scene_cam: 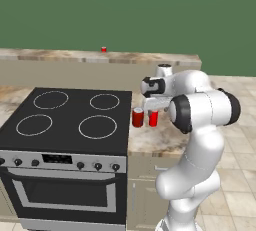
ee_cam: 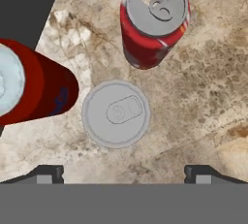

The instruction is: Four empty soda cans are scattered around the kitchen. Gather all the cans and cluster them next to the stove for recycling.

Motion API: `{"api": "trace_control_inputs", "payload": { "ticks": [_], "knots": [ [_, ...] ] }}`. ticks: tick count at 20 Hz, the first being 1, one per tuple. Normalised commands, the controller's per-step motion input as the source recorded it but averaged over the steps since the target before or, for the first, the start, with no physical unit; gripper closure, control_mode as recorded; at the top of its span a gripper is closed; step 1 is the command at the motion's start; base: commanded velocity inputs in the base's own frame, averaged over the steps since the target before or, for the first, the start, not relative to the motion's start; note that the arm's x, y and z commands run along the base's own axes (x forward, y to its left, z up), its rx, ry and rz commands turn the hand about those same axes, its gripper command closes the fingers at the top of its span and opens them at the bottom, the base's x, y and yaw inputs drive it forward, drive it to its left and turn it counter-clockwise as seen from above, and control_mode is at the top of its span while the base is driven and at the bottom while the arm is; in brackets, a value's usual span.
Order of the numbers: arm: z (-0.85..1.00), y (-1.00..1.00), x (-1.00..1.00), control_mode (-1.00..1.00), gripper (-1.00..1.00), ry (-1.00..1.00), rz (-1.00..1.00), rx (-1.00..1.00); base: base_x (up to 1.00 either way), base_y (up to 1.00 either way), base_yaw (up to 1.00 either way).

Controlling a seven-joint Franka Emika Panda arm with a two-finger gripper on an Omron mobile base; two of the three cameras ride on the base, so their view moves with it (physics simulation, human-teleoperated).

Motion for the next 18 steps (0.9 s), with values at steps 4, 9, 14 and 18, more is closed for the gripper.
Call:
{"api": "trace_control_inputs", "payload": {
  "ticks": [4, 9, 14, 18],
  "knots": [
    [0.17, -0.18, -0.37, -1.0, -1.0, 0.0, -0.28, 0.0, 0.0, 0.0, 0.0],
    [0.08, -0.23, -0.51, -1.0, -1.0, 0.0, -0.26, 0.0, 0.0, 0.0, 0.0],
    [0.1, -0.11, -0.6, -1.0, -1.0, -0.01, -0.1, 0.0, 0.0, 0.0, 0.0],
    [0.17, -0.05, -0.57, -1.0, -1.0, 0.0, 0.0, -0.03, 0.0, 0.0, 0.0]
  ]
}}
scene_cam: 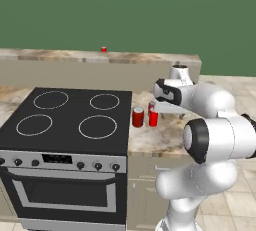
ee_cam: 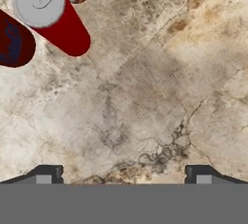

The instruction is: Four empty soda cans are scattered around the kitchen. Gather all the cans and cluster them next to the stove for recycling.

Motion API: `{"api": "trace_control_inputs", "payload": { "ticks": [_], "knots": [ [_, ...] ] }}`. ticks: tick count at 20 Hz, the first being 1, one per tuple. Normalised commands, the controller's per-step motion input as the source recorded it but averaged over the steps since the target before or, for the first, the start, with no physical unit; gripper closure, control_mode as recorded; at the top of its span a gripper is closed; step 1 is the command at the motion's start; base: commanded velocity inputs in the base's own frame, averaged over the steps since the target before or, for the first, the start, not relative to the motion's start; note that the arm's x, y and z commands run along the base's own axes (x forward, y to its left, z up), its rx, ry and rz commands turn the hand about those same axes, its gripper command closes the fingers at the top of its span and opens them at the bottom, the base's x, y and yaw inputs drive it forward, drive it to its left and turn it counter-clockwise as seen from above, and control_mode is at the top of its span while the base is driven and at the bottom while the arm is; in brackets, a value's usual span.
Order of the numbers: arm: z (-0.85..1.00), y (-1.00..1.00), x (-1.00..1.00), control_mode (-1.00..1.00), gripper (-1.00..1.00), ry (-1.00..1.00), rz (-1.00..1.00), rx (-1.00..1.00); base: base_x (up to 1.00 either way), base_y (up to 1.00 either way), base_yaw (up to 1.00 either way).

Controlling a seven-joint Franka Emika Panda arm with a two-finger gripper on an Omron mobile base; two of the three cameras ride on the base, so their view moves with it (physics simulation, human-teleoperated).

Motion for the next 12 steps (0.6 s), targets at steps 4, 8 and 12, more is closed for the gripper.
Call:
{"api": "trace_control_inputs", "payload": {
  "ticks": [4, 8, 12],
  "knots": [
    [0.17, -0.02, -0.59, -1.0, -1.0, -0.03, 0.0, -0.05, 0.0, 0.0, 0.0],
    [0.15, -0.04, -0.61, -1.0, -1.0, -0.08, 0.0, -0.02, 0.0, 0.0, 0.0],
    [0.17, -0.04, -0.51, -1.0, -1.0, 0.0, -0.01, 0.0, 0.0, 0.0, 0.0]
  ]
}}
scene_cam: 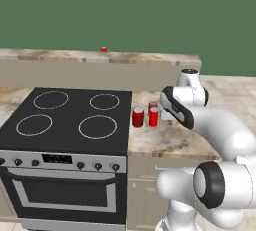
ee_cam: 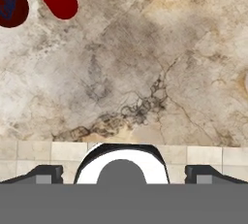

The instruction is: Four empty soda cans are scattered around the kitchen. Gather all the cans and cluster them next to the stove for recycling.

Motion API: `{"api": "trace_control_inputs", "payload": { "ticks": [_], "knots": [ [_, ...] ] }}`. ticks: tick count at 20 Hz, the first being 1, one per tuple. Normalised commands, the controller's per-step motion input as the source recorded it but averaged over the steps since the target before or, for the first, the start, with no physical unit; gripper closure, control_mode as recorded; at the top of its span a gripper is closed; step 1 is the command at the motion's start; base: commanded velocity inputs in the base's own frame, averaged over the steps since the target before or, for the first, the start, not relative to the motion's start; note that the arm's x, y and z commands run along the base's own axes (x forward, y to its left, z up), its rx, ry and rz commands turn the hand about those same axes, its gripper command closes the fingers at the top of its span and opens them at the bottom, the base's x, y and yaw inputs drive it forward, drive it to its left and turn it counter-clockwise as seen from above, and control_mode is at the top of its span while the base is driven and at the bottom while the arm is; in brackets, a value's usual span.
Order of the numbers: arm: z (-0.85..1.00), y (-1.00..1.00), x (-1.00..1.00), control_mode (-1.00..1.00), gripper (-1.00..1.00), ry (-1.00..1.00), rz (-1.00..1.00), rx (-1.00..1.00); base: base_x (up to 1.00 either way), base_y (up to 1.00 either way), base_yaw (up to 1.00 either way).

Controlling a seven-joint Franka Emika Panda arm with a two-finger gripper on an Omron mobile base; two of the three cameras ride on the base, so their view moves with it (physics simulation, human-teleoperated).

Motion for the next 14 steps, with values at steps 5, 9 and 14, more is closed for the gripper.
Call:
{"api": "trace_control_inputs", "payload": {
  "ticks": [5, 9, 14],
  "knots": [
    [0.15, -0.02, -0.4, -1.0, -1.0, 0.01, 0.0, 0.0, 0.0, 0.0, 0.0],
    [0.04, 0.0, -0.14, -1.0, -1.0, 0.01, 0.0, -0.02, 0.0, 0.0, 0.0],
    [0.0, 0.0, 0.0, 1.0, -1.0, 0.0, 0.0, 0.0, 0.0, 0.0, 0.0]
  ]
}}
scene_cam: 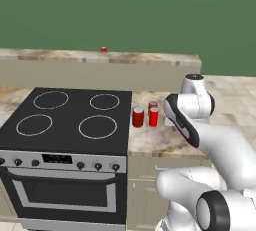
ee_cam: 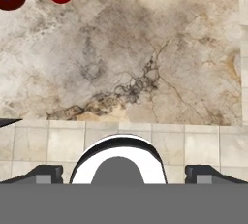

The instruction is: Four empty soda cans are scattered around the kitchen. Gather all the cans and cluster them next to the stove for recycling.

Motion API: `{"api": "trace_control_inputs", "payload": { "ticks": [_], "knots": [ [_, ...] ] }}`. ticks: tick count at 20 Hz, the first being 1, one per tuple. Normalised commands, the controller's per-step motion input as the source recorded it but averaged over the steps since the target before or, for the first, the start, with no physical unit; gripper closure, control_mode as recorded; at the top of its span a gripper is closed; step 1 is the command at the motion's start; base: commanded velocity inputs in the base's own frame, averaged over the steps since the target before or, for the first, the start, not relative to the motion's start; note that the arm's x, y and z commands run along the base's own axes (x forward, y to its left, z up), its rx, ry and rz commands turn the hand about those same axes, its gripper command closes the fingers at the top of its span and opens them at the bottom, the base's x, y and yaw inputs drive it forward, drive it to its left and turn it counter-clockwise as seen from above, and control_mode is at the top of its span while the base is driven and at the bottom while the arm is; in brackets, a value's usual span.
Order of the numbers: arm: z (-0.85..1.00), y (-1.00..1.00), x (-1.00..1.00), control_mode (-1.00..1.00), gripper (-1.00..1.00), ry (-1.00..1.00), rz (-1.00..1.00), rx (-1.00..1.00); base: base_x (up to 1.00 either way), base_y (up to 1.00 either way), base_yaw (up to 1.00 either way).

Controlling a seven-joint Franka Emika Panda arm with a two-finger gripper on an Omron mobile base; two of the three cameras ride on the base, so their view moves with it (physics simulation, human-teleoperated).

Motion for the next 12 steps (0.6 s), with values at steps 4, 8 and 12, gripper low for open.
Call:
{"api": "trace_control_inputs", "payload": {
  "ticks": [4, 8, 12],
  "knots": [
    [0.0, 0.0, 0.0, 1.0, -1.0, 0.0, 0.0, 0.0, -0.39, -0.08, -0.02],
    [0.0, 0.0, 0.0, 1.0, -1.0, 0.0, 0.0, 0.0, -0.62, -0.17, -0.05],
    [0.0, 0.0, 0.0, 1.0, -1.0, 0.0, 0.0, 0.0, -0.41, -0.29, -0.23]
  ]
}}
